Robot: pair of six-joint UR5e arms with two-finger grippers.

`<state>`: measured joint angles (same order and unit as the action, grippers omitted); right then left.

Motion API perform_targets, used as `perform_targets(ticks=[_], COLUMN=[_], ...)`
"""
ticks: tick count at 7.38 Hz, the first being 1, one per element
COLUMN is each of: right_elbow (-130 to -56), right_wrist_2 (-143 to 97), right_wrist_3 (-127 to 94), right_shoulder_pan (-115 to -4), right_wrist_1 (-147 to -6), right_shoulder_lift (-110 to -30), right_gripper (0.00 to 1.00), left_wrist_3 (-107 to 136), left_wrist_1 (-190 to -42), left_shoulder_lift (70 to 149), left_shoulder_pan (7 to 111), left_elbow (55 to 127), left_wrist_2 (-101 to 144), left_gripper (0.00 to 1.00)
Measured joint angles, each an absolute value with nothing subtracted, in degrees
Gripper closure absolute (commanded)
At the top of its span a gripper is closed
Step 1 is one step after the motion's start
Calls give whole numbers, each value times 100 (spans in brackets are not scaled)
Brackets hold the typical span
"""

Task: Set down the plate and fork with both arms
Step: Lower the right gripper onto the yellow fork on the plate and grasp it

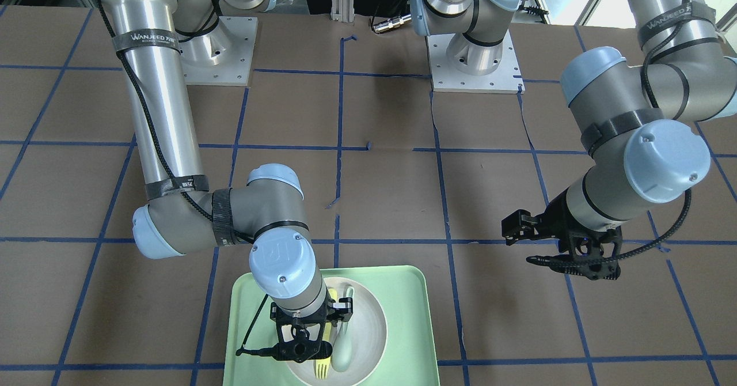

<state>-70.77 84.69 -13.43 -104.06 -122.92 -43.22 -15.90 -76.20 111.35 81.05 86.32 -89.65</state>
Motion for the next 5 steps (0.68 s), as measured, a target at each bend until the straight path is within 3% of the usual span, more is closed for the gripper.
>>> perform_targets(ticks=[1, 5], right_elbow=[-7077, -7092], right_wrist_2=[8467, 8472], right_wrist_3=[-1337, -1339], right_shoulder_pan=[-10406, -10406], right_wrist_1=[-12292, -12277], right_shoulder_lift=[-4325, -4377], right_gripper=[99, 100], left_wrist_3=[-1590, -1608], left_wrist_1=[-7618, -7604], left_shoulder_lift=[11135, 11136], left_shoulder_pan=[8102, 8095], left_elbow=[8632, 8625], left_wrist_2=[-8965, -8965], left_gripper=[0, 0])
